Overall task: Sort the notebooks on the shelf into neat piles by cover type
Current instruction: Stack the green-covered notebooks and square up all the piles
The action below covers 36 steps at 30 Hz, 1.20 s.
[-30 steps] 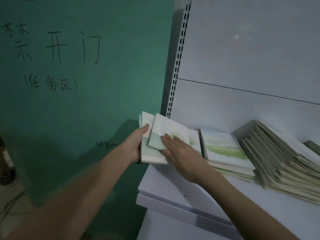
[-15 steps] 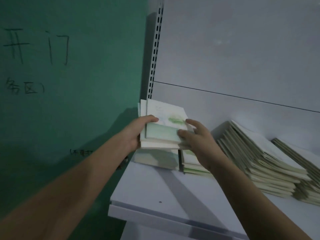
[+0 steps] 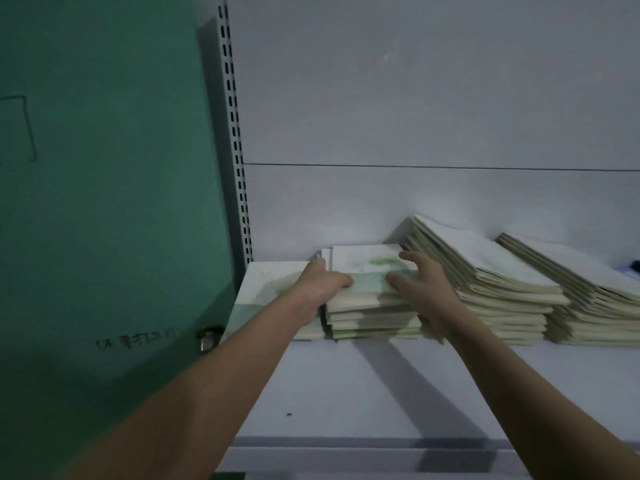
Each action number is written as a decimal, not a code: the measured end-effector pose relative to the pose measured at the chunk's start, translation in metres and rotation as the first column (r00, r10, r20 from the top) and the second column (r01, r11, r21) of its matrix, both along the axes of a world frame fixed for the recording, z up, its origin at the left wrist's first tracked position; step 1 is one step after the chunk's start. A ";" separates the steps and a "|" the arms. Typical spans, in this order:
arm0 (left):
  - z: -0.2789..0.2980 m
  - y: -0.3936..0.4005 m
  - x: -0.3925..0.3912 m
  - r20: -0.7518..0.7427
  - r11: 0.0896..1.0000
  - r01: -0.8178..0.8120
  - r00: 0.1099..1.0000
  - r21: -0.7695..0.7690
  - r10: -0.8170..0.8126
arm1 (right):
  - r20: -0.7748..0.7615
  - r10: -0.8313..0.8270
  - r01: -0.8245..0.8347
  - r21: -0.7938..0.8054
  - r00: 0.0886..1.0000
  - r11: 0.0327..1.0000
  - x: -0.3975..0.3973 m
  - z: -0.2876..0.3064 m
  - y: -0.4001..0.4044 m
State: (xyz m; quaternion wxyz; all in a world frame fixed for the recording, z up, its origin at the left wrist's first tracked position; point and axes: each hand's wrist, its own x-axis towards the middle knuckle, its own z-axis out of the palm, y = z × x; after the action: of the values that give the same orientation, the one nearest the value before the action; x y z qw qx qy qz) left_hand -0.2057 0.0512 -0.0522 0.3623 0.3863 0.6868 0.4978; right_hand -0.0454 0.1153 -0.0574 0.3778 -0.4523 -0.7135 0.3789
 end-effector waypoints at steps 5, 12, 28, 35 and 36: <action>-0.008 0.009 0.023 -0.168 0.994 -0.054 0.985 -0.092 0.038 | 0.315 -0.024 0.000 0.076 0.949 0.997 -0.002 -0.001 0.004; -0.004 0.002 0.004 -0.284 0.990 -0.062 0.959 -0.129 0.023 | 0.544 -0.118 -0.031 0.257 0.831 0.966 -0.008 0.010 0.004; -0.040 -0.122 -0.099 -0.007 0.954 -0.300 0.954 0.006 0.300 | 0.828 0.192 -0.658 0.256 0.528 0.708 -0.136 -0.042 -0.081; -0.055 -0.130 -0.110 0.050 0.913 -0.397 0.918 0.092 0.394 | 0.716 0.257 -0.618 0.299 0.649 0.727 -0.123 -0.038 -0.087; -0.052 -0.131 -0.112 0.107 0.912 -0.394 0.917 0.115 0.383 | 0.647 0.316 -0.600 0.277 0.694 0.750 -0.122 -0.033 -0.088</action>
State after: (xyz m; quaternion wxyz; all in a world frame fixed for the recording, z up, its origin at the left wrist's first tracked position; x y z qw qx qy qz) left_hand -0.3174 -0.0796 -0.1041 0.2569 0.2446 0.6994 0.6205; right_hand -0.1674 0.0275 -0.0904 0.1370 -0.2379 -0.9529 0.1287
